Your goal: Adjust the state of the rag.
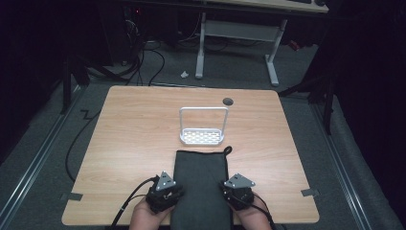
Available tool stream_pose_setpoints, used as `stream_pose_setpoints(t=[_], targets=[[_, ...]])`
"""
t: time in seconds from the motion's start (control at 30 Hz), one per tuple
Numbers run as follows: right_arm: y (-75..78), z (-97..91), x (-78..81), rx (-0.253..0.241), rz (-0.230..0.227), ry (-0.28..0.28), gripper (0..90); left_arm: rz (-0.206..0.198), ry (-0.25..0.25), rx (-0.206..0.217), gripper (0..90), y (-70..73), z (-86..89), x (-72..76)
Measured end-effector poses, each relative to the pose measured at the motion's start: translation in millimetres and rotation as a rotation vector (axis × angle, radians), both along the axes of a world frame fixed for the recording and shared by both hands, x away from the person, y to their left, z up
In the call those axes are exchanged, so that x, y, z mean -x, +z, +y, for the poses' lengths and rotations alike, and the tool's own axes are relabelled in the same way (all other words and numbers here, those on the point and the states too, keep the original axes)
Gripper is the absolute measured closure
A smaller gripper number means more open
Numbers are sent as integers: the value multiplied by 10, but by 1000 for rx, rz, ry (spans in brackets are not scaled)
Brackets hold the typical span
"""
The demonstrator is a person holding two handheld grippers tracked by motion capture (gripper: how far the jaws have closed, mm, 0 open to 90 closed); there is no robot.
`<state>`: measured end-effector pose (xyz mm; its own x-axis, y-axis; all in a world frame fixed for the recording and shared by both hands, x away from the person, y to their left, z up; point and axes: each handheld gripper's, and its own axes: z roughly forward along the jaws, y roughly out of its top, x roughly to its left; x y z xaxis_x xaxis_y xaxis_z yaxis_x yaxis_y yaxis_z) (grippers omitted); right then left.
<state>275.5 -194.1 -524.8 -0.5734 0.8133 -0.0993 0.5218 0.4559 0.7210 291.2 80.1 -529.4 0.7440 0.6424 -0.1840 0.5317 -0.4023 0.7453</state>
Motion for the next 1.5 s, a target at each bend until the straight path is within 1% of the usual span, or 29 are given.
stream_pose_setpoints(t=[0.03,0.07,0.1,0.13,0.23,0.3,0.33,0.4,0.43,0.5,0.53,0.6,0.63,0.67,0.7,0.77,0.83,0.9,0.93,0.97,1.03,1.1,1.13,1.2,1.23,1.3,1.33,1.43,1.5], targets=[[-4,-6,23,-7,2,0,825,7,1,14,747,-1,9,8],[-8,-12,29,-20,3,-1,815,3,2,18,731,3,20,0],[-7,-19,29,-32,3,-6,794,-3,16,23,718,11,37,-25],[0,-31,26,-47,-4,-6,787,-6,41,40,706,22,60,-72],[24,-61,5,-72,-33,-22,756,-35,126,81,621,66,107,-295],[14,-77,-11,-75,-34,-25,741,-31,183,92,557,78,89,-519],[2,-85,-13,-75,-30,-29,735,-31,202,98,518,77,78,-591],[-11,-98,-11,-76,-26,-30,732,-16,243,101,462,73,47,-776],[-12,-108,-8,-78,-27,-30,726,-3,264,115,439,63,28,-851],[-8,-125,-3,-85,-28,-37,723,38,280,113,426,31,-9,-980],[-5,-134,-3,-85,-31,-42,720,56,292,101,426,17,-24,-1025],[0,-150,-7,-93,-33,-50,713,96,298,112,491,-19,-18,-1082],[0,-158,-12,-95,-35,-50,710,105,304,124,520,-31,-13,-1095],[0,-164,-17,-99,-35,-51,706,108,305,122,560,-34,-11,-1100],[-1,-167,-22,-102,-32,-57,697,103,301,127,599,-42,-17,-1098],[2,-169,-45,-116,-27,-61,685,89,301,107,663,-46,-26,-1090],[24,-166,-91,-124,-29,-70,671,79,289,113,727,-65,-30,-1077],[75,-151,-197,-132,-29,-94,651,69,283,108,756,-70,-39,-1067],[93,-147,-243,-129,-37,-101,644,65,284,103,762,-71,-42,-1063],[114,-137,-310,-139,-36,-111,632,63,284,104,765,-72,-46,-1058],[128,-105,-472,-150,-19,-123,590,56,282,95,767,-71,-53,-1045],[100,-60,-641,-143,0,-140,540,60,282,103,763,-73,-46,-1040],[80,-41,-727,-133,21,-151,510,63,280,107,761,-75,-37,-1043],[40,-14,-850,-117,19,-163,495,70,282,113,757,-75,-32,-1042],[25,-2,-889,-121,25,-164,487,69,282,113,755,-75,-32,-1041],[3,30,-939,-95,32,-157,464,69,278,114,751,-76,-29,-1043],[7,40,-955,-93,27,-148,460,70,278,115,751,-76,-28,-1043],[30,61,-971,-80,22,-138,444,72,276,118,751,-78,-24,-1047],[28,76,-988,-74,33,-127,441,74,276,121,751,-78,-23,-1049]])
